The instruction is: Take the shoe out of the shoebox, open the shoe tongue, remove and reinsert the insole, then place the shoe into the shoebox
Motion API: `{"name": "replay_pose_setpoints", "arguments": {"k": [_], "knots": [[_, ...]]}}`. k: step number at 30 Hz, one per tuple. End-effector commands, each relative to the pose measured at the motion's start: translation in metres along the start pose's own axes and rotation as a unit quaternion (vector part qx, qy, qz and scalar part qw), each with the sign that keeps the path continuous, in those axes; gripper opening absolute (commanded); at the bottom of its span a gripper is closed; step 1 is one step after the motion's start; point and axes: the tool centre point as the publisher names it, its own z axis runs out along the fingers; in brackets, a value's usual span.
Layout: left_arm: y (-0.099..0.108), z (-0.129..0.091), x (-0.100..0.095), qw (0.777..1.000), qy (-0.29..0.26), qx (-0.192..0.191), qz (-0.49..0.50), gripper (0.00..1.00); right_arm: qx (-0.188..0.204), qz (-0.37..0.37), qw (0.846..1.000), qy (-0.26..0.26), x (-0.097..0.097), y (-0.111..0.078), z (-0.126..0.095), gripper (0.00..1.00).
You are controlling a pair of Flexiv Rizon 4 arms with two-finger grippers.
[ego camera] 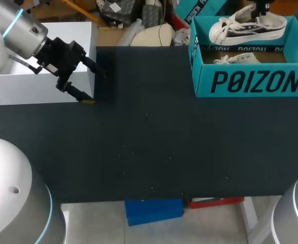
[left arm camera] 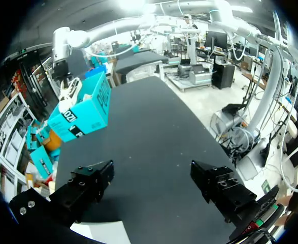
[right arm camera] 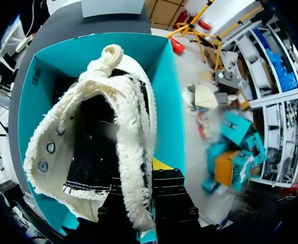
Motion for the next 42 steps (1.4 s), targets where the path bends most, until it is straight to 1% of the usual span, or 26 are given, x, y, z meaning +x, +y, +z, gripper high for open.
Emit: {"name": "replay_pose_setpoints", "arguments": {"k": [1,8,15,25,30,32,33,34,36,37,38,39,42], "knots": [[0.0,0.0,0.001,1.0,0.0,-0.002,0.0,1.0,-0.005,0.005,1.0,0.002,-0.003,0.0,0.016,0.0],[0.0,0.0,0.001,1.0,0.0,-0.002,0.0,1.0,-0.014,0.014,1.0,0.004,-0.001,0.002,0.041,0.0],[0.0,0.0,0.001,1.0,0.0,-0.002,0.0,1.0,-0.027,0.021,0.999,0.013,0.006,0.001,0.067,0.0],[0.0,0.0,0.001,1.0,0.0,-0.002,0.0,1.0,-0.033,0.031,0.999,0.021,0.006,0.0,0.087,0.0],[0.0,0.0,0.001,1.0,0.0,-0.002,0.0,1.0,-0.032,0.023,0.998,0.038,0.009,0.001,0.091,0.0],[0.0,0.0,0.001,1.0,0.0,-0.002,0.0,1.0,-0.024,0.017,0.999,0.044,0.011,0.0,0.091,0.0],[0.0,0.0,0.001,1.0,0.0,-0.002,0.0,1.0,-0.025,0.017,0.999,0.045,0.012,0.0,0.091,0.04],[0.0,0.0,0.001,1.0,0.0,-0.002,0.0,1.0,-0.025,0.017,0.998,0.046,0.012,-0.001,0.089,0.11],[0.0,0.0,0.001,1.0,0.0,-0.002,0.0,1.0,-0.02,0.018,0.998,0.05,0.014,-0.002,0.086,0.14],[0.0,0.0,0.001,1.0,0.0,-0.002,0.0,1.0,-0.019,0.018,0.998,0.05,0.015,-0.003,0.085,0.13],[0.0,0.0,0.001,1.0,0.0,-0.002,0.0,1.0,-0.019,0.018,0.998,0.051,0.016,-0.003,0.083,0.11],[0.0,0.0,0.001,1.0,0.0,-0.002,0.0,1.0,-0.019,0.019,0.998,0.05,0.016,-0.003,0.082,0.0],[0.0,0.0,0.001,1.0,0.0,-0.002,0.0,1.0,-0.012,0.018,0.999,0.046,0.016,-0.003,0.074,0.0]]}}
